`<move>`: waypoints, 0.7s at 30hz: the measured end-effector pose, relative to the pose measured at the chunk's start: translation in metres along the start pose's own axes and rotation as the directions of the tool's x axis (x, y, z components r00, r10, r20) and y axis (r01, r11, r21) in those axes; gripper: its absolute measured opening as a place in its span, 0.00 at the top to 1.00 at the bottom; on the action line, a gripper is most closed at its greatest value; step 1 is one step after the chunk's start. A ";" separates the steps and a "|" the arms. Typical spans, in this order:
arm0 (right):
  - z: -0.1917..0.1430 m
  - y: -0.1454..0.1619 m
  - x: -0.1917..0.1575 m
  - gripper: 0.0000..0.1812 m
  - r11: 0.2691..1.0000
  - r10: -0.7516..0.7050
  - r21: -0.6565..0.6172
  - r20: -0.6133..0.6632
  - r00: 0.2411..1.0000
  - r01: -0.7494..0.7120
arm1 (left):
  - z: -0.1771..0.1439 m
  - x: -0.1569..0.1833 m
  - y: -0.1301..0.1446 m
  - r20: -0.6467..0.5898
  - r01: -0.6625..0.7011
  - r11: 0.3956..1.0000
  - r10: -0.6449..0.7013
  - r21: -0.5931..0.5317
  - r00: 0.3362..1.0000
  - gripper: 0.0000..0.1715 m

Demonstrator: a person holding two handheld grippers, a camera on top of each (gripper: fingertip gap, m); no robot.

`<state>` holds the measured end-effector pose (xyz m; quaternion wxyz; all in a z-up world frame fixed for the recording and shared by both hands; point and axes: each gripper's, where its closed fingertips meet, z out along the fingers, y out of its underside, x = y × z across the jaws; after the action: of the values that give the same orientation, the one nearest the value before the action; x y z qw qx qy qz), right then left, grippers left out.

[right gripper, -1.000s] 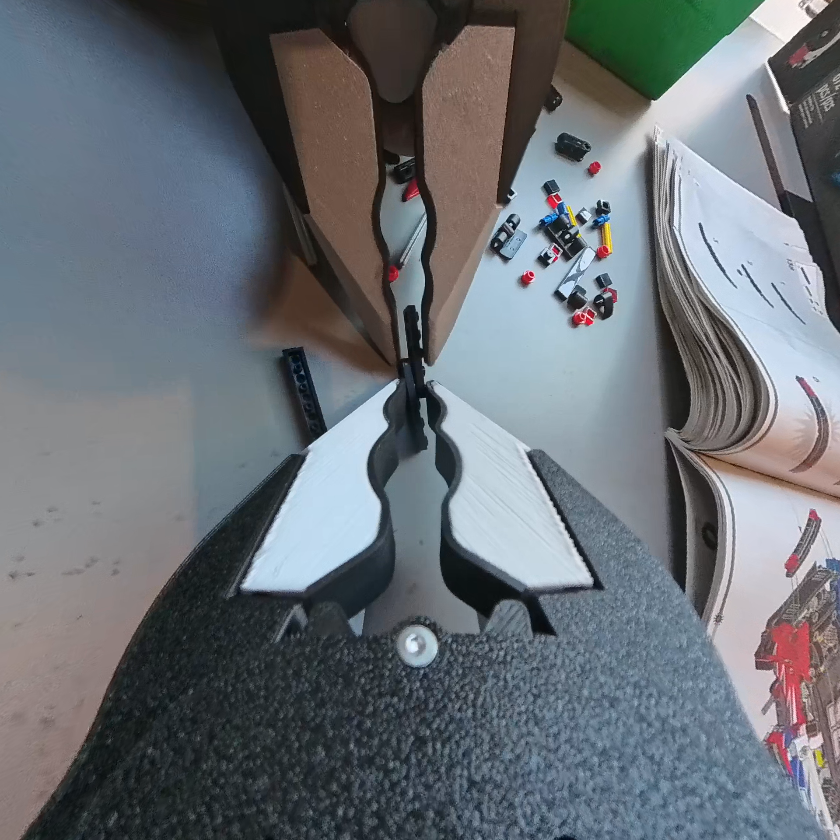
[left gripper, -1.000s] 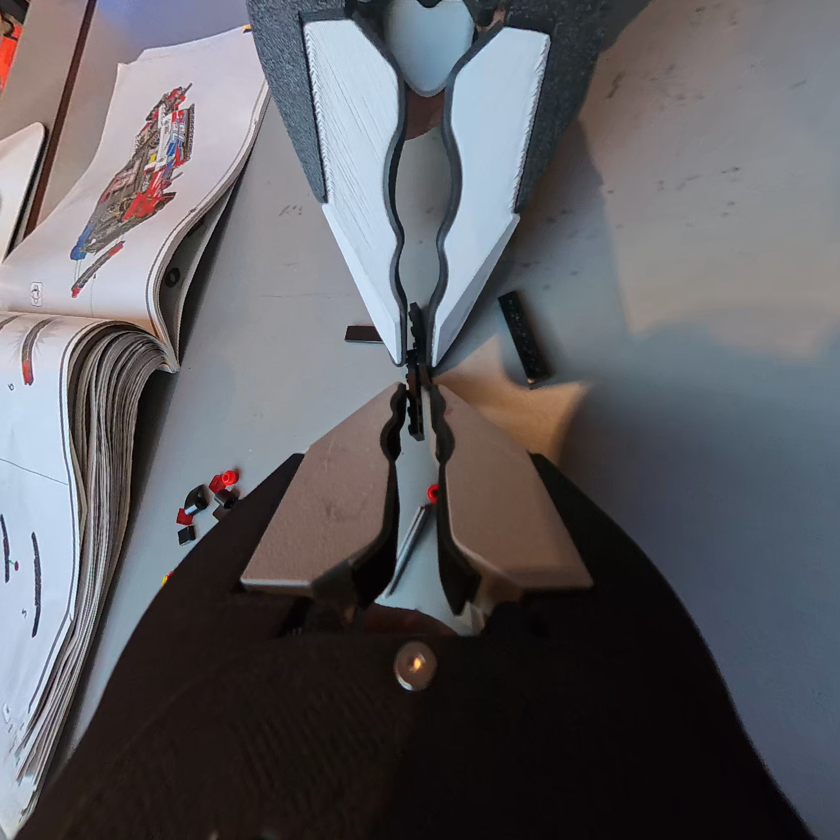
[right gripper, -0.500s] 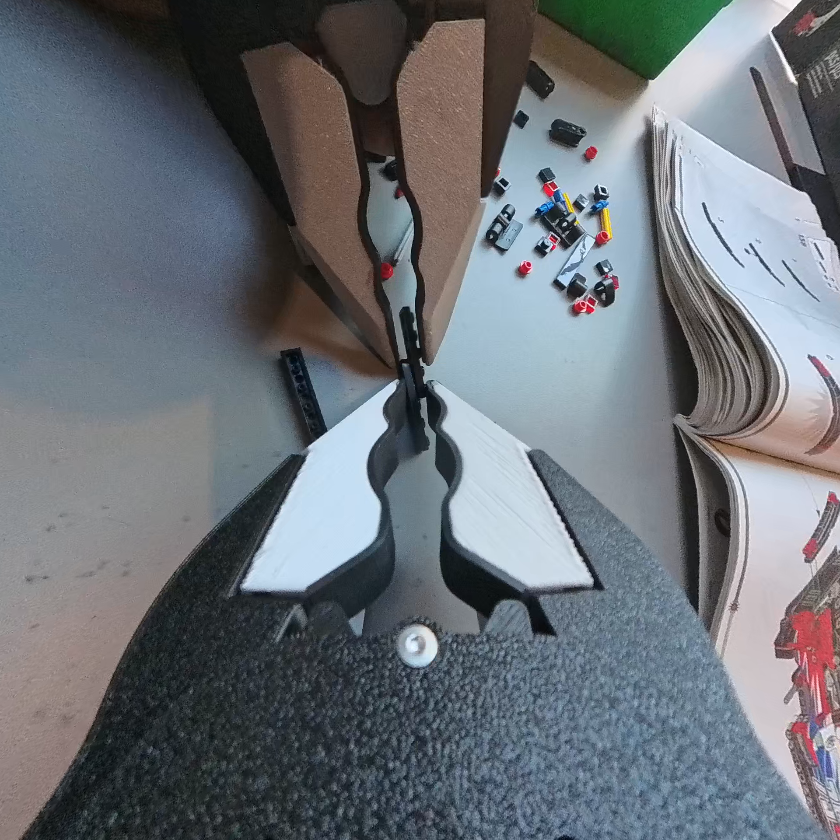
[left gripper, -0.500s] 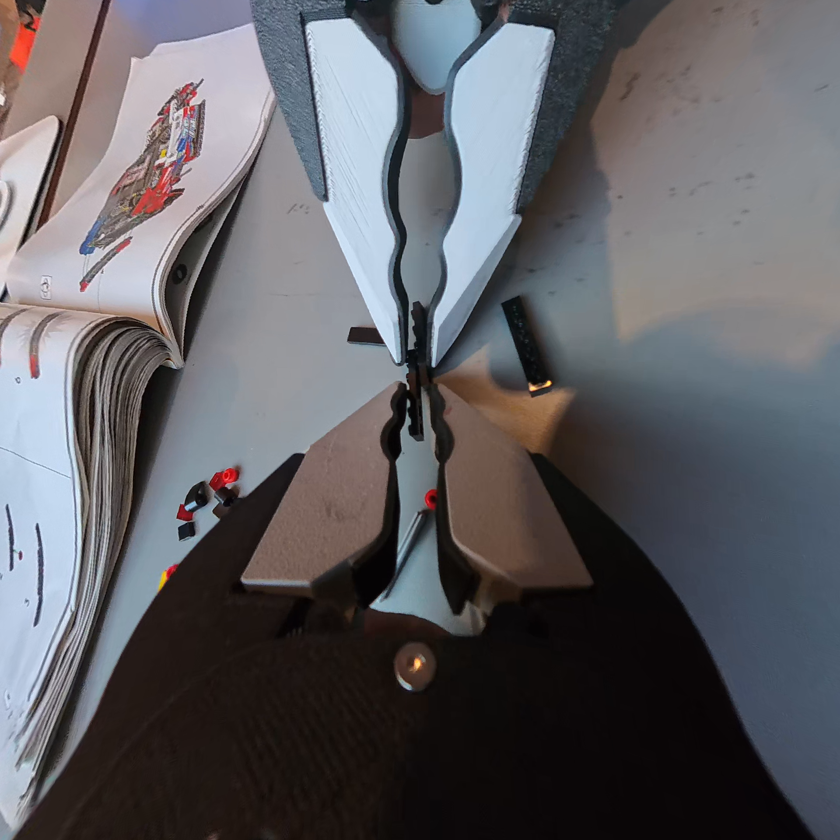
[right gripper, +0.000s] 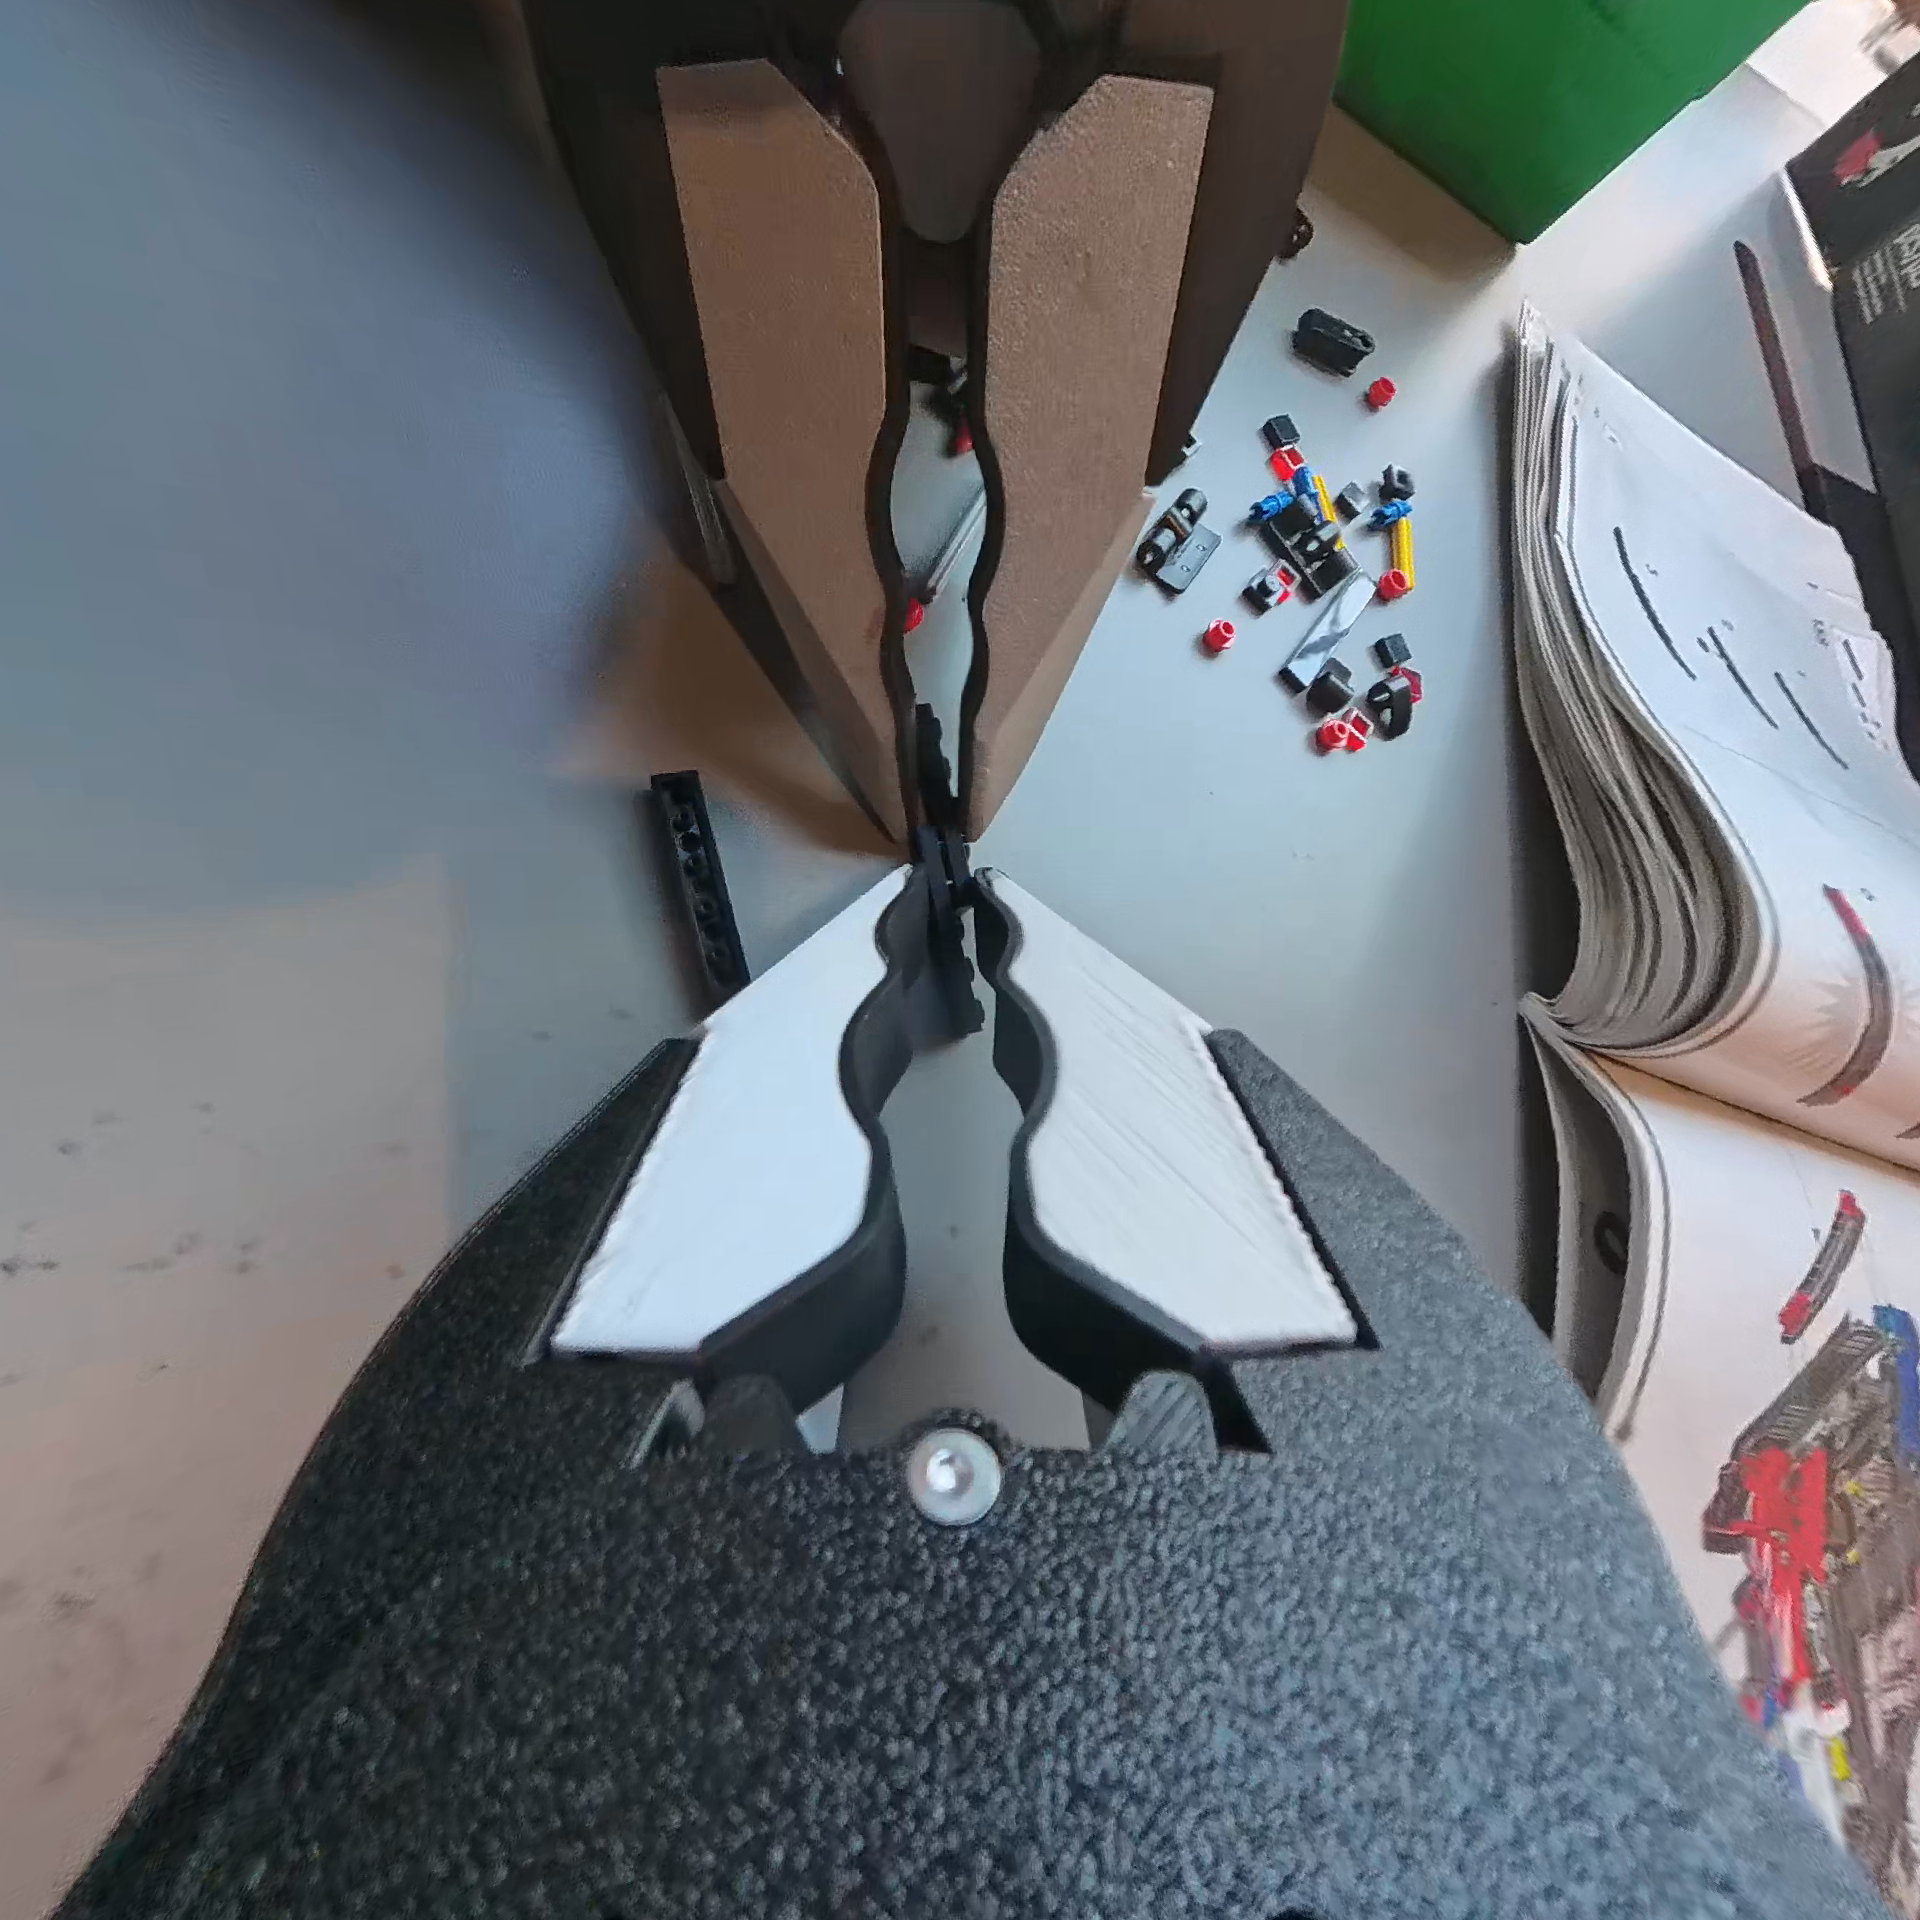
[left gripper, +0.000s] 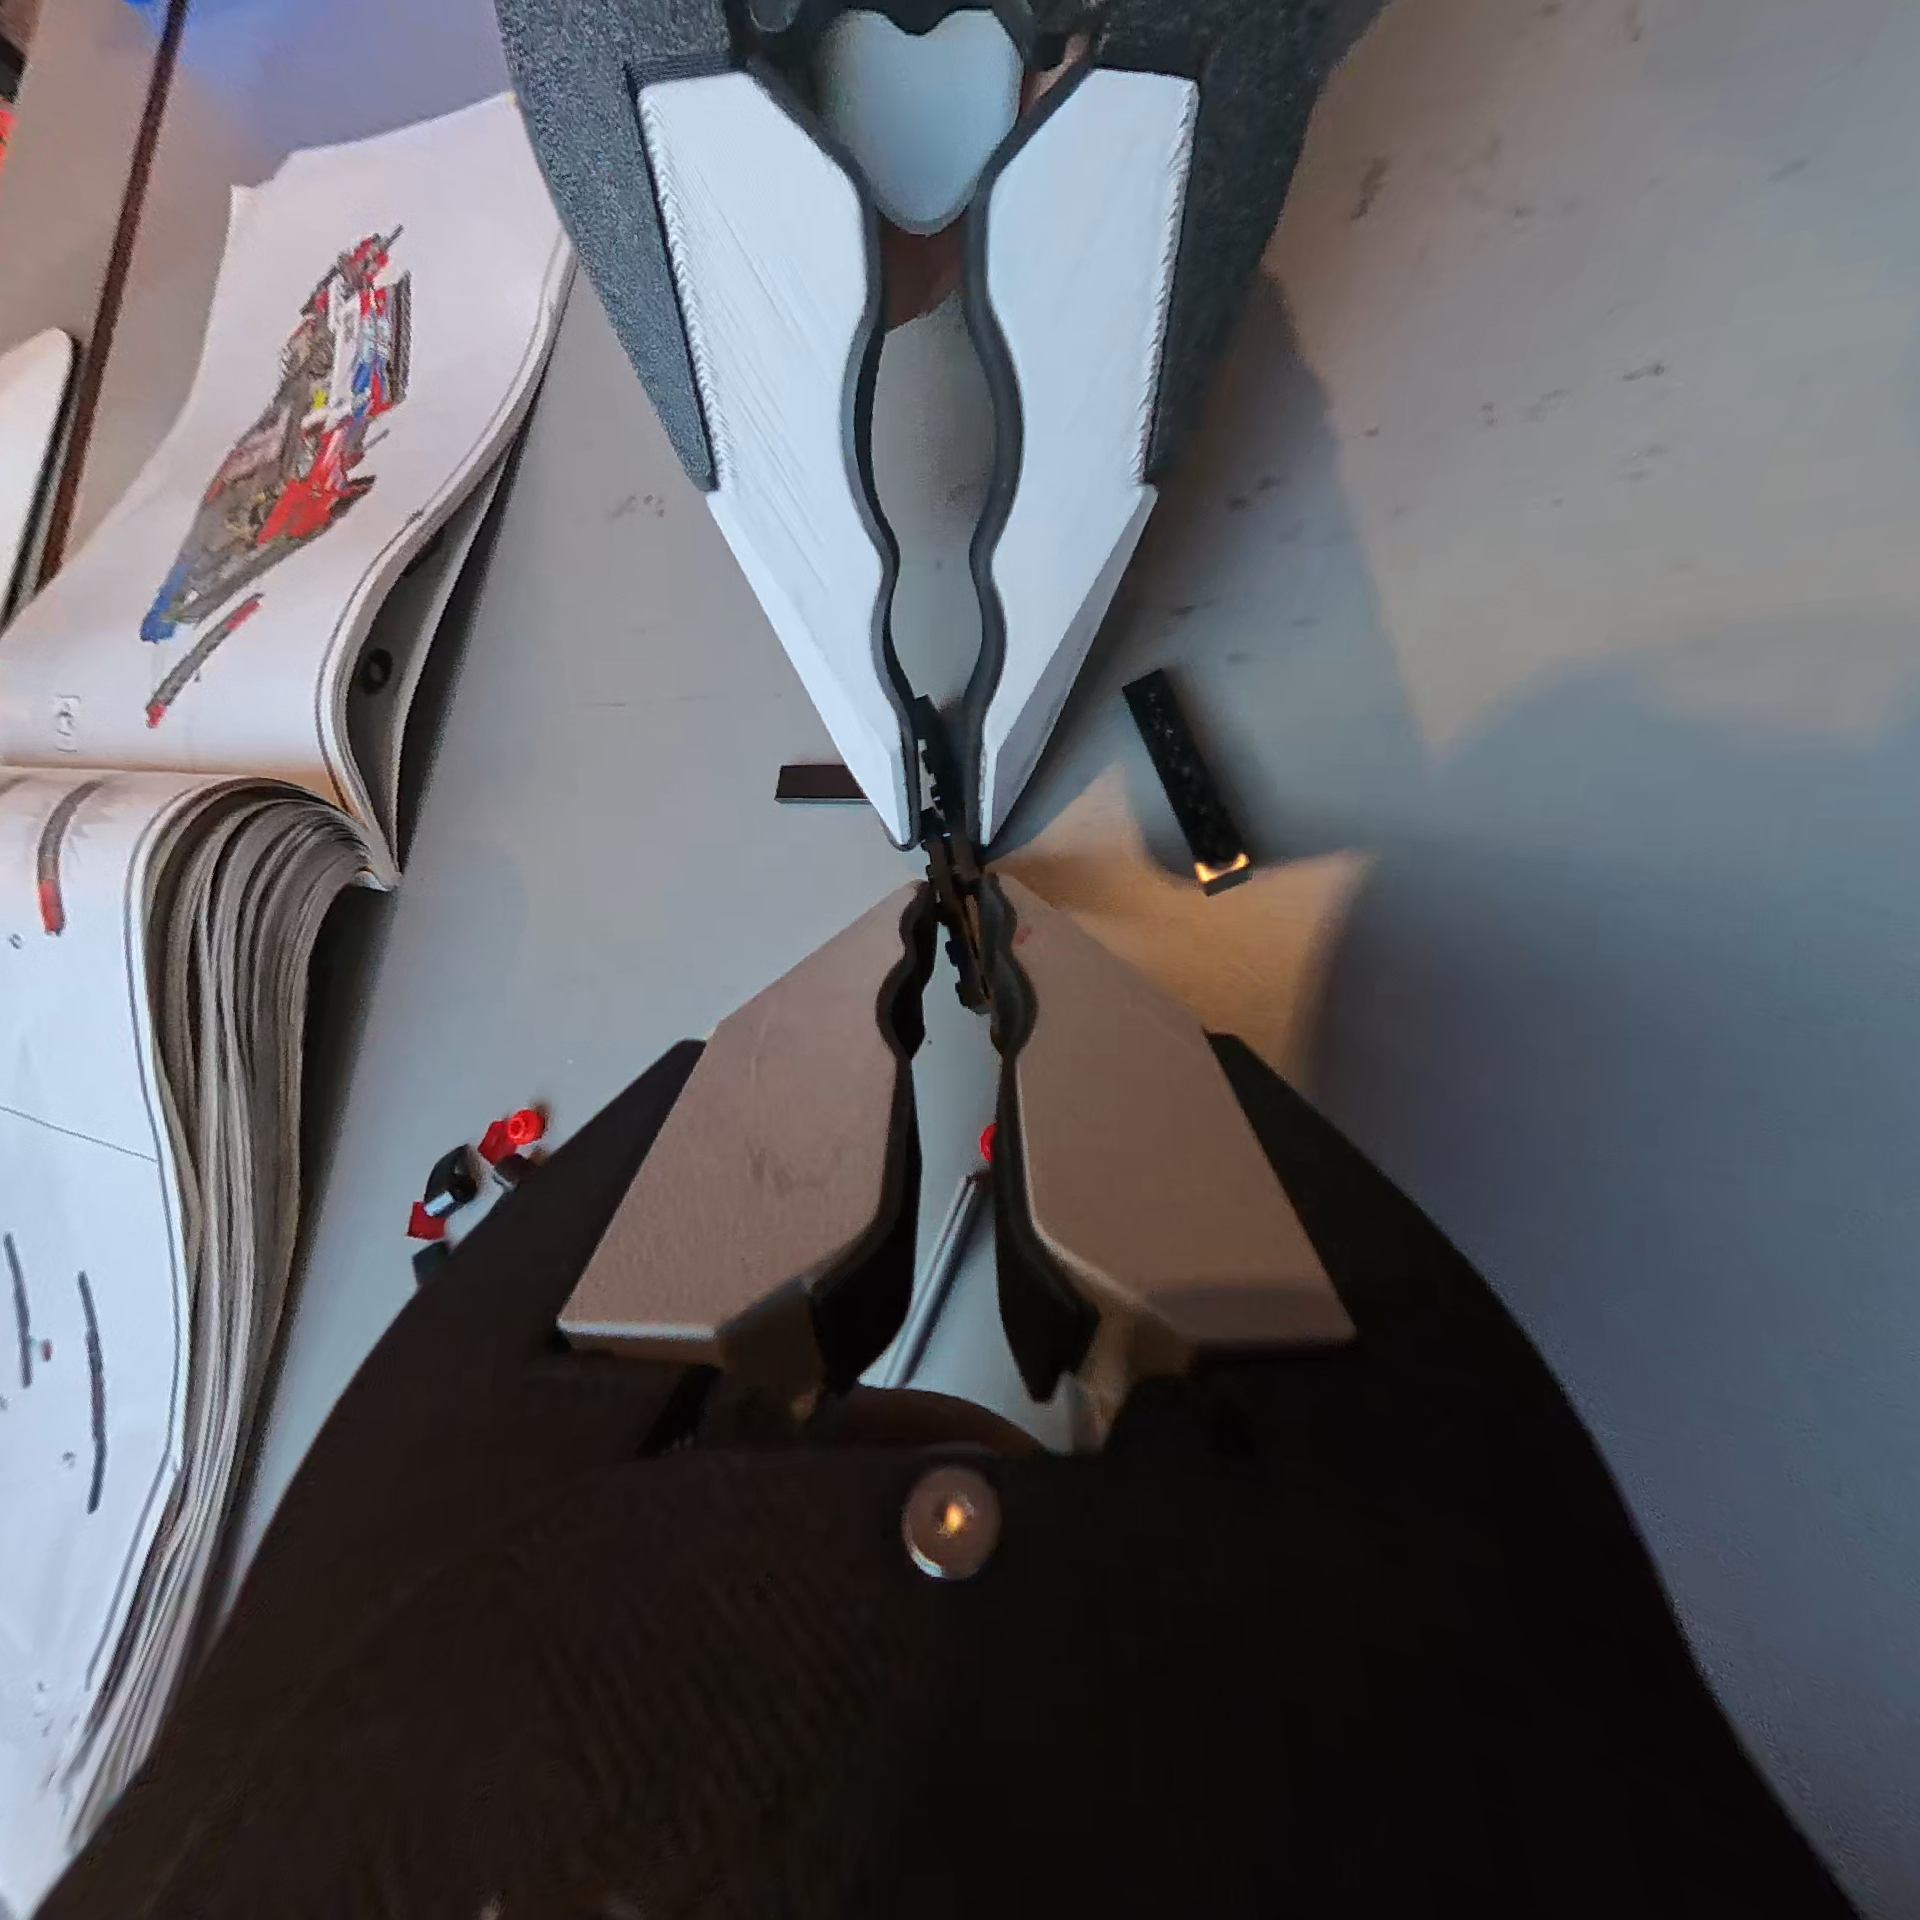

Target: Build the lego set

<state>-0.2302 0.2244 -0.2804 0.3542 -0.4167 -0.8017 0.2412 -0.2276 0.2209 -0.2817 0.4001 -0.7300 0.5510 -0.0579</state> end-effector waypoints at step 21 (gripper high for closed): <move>0.000 -0.001 -0.002 0.97 0.984 -0.177 -0.035 -0.023 0.984 0.176 | -0.005 -0.002 0.007 0.014 0.190 0.970 -0.190 -0.152 0.982 0.97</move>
<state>-0.2302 0.2222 -0.2803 0.3777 -0.3526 -0.8347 0.1905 -0.2360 0.2191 -0.2821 0.3356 -0.8077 0.4817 -0.0538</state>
